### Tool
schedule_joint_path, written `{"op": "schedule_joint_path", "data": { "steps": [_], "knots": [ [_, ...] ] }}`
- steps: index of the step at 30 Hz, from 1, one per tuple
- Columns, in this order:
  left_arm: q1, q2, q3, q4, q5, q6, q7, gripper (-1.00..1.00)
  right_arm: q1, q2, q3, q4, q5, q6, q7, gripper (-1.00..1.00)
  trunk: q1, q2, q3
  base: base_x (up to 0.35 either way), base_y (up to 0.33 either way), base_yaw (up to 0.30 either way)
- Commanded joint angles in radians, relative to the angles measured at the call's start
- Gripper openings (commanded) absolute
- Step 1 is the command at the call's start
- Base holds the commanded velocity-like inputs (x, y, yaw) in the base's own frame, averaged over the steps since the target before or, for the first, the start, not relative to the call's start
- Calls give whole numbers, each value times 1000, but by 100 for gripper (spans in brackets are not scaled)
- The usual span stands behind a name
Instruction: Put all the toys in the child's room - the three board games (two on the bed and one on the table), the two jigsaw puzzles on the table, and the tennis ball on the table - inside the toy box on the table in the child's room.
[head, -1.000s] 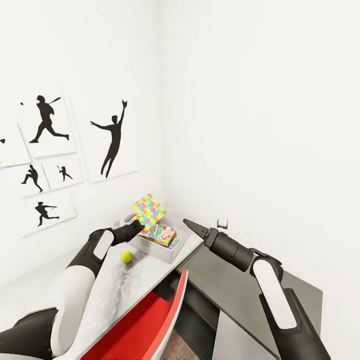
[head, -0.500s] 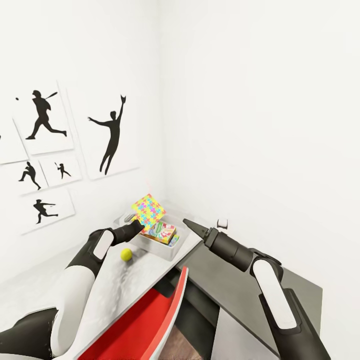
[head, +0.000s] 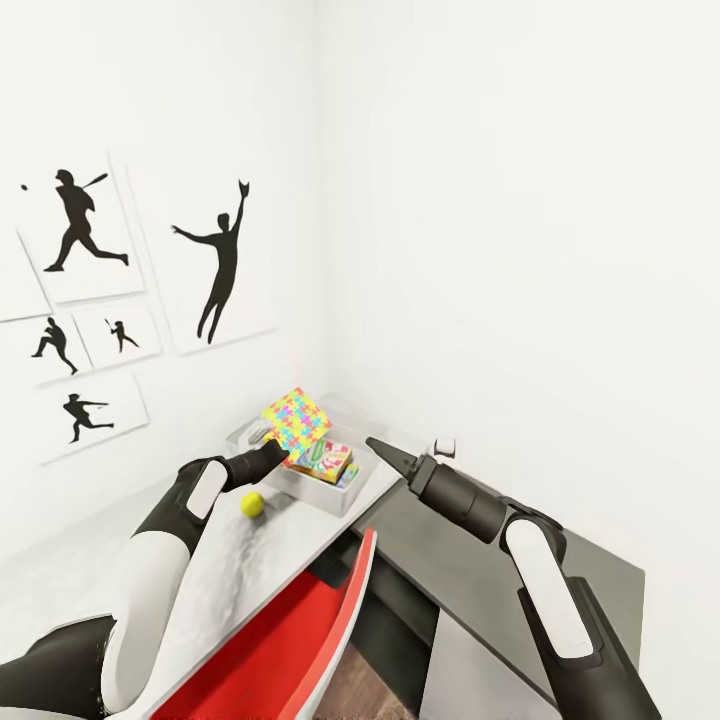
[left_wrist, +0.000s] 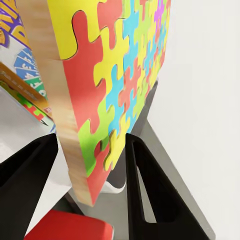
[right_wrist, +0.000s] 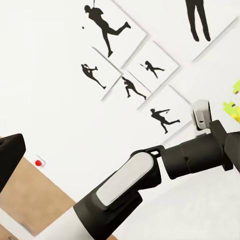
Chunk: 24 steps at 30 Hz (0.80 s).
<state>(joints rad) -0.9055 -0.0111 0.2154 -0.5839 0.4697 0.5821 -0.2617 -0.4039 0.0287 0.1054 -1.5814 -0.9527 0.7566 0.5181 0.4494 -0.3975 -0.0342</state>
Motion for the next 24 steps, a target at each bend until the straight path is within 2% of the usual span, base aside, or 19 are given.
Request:
{"op": "schedule_joint_path", "data": {
  "steps": [1,10,17,24],
  "knots": [
    [-1,-1,7,-1,3,9,-2,-100,-1,0,-1,0,-3,6,0,100,1,-2,-4,0,0,0],
    [-1,-1,7,-4,3,7,-8,-100,-1,0,-1,0,-3,5,1,100,1,-2,-17,0,0,0],
    [-1,0,4,-60,5,9,-16,-100,-1,0,-1,0,-3,5,4,100,1,-2,-27,0,0,0],
    [-1,0,4,-69,6,10,-17,-100,-1,0,-1,0,-2,4,2,100,1,-2,-37,0,0,0]
  ]
}}
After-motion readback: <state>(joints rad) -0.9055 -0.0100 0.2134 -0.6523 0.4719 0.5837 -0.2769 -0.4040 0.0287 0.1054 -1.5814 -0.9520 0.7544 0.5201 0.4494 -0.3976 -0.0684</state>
